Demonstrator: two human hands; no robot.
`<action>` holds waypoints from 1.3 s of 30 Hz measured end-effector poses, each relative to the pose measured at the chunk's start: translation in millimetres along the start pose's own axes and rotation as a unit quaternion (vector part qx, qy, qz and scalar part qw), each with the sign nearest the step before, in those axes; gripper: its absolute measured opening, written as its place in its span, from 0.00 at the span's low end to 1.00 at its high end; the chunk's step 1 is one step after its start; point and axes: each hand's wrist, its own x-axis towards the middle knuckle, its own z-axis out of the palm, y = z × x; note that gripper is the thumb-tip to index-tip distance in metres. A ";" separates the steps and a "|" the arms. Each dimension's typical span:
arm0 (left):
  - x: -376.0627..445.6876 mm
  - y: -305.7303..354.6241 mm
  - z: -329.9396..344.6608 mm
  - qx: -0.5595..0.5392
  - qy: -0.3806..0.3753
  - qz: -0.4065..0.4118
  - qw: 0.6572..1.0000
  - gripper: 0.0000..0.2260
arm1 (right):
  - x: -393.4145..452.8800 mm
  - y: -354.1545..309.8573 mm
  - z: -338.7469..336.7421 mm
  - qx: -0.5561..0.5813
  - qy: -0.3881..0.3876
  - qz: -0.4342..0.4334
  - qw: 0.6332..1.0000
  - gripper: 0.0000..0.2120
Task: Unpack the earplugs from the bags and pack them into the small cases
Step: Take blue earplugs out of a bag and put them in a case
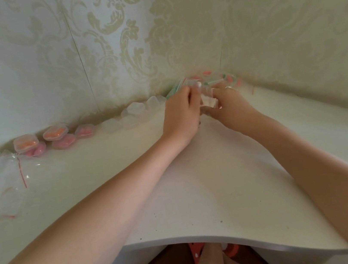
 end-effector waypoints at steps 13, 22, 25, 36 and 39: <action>18.9 -15.9 -7.1 -0.287 0.001 -0.217 0.933 0.07 | -6.9 -12.0 -9.4 0.235 0.002 0.068 0.970 0.06; 17.7 -14.4 -4.5 -0.304 0.066 -0.251 0.917 0.06 | -7.4 -10.2 -7.7 0.172 0.033 0.026 0.984 0.09; 19.0 -14.0 -3.5 -0.325 0.085 -0.267 0.903 0.06 | -8.1 -12.7 -7.1 0.145 0.061 0.000 0.988 0.07; 30.9 -13.9 -19.4 -0.321 0.187 -0.255 0.893 0.03 | -1.7 -21.4 -4.6 0.334 0.089 0.069 0.936 0.03; 37.3 -13.2 -37.3 -0.322 0.247 -0.243 0.881 0.04 | -1.1 -27.4 -6.9 0.488 0.120 0.137 0.854 0.06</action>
